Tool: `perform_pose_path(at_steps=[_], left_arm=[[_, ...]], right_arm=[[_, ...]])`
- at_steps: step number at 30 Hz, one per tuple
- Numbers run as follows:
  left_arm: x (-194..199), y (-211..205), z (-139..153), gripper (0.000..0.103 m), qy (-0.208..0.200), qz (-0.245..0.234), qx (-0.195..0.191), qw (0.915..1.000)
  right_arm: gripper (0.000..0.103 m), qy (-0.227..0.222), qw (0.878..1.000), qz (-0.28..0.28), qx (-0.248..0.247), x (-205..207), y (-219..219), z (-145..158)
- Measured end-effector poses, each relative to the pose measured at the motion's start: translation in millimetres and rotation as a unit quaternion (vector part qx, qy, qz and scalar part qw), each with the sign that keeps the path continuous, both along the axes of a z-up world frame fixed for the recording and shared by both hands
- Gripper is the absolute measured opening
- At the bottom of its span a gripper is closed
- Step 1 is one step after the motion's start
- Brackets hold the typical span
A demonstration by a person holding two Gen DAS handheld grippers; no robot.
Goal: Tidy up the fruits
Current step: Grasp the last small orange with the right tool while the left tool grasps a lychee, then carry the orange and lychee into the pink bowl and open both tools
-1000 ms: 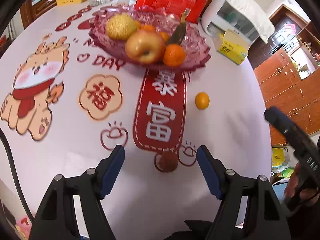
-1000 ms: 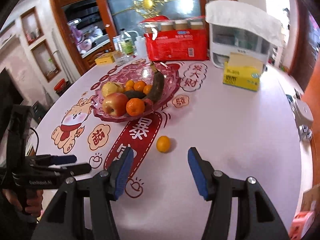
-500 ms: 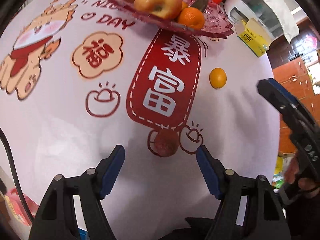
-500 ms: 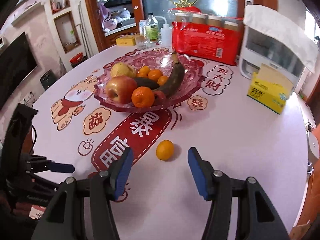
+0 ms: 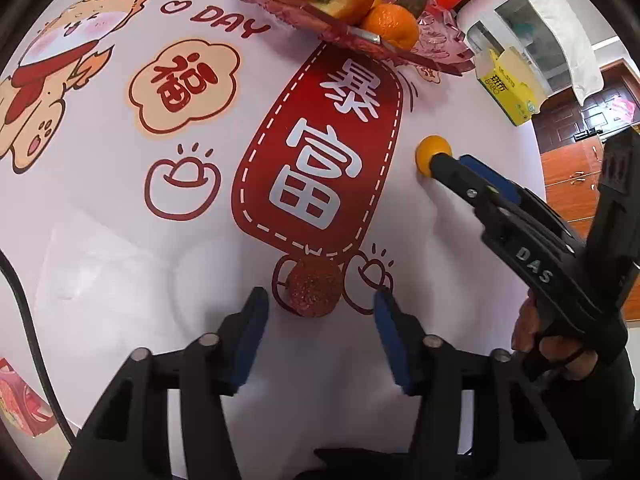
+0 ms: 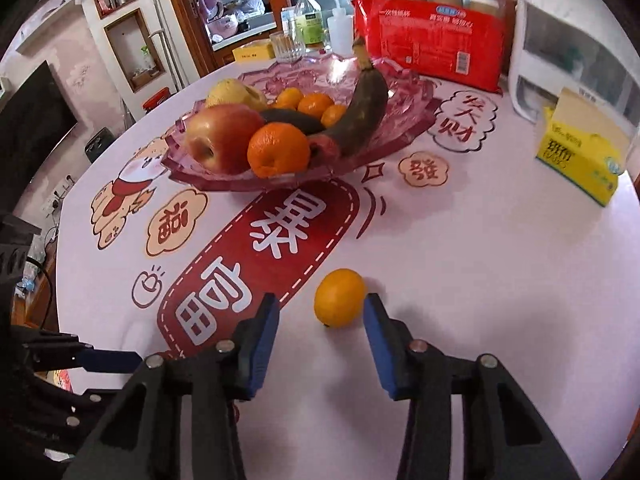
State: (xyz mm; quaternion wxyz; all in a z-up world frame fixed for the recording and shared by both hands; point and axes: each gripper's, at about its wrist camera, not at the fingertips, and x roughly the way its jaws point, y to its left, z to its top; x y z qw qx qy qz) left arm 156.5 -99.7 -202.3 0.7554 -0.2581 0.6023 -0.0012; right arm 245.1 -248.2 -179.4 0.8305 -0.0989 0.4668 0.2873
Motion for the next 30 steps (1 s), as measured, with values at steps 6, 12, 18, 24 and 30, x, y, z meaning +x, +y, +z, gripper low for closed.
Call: perform_pose_path(at_steps=[6,12,18,24,30], left_arm=[[9.1,-4.2,-2.7,0.044,0.007,0.0,0.003,1.0],[15.8,-5.5,-5.9,0.029,0.016,-0.002,0.005,0.9999],[19.7,-13.8,-6.5,0.028,0.008,-0.015,0.004,0.9999],[22.2,-9.0,-4.5,0.028,0.005,-0.012,0.013,0.9998],[23.9,1.5,9.6,0.028,-0.008,-0.016,0.027,0.9995]], right_arm=[[0.038,0.003,1.0,-0.005,-0.01,6.7,3.6,-9.5],[0.032,0.011,1.0,0.001,-0.017,13.3,6.7,-14.4],[0.03,0.018,1.0,0.003,-0.016,15.3,7.0,-18.0],[0.029,0.031,0.999,0.003,-0.008,13.0,4.7,-17.6],[0.029,0.046,0.999,-0.025,0.0,2.7,1.2,-15.5]])
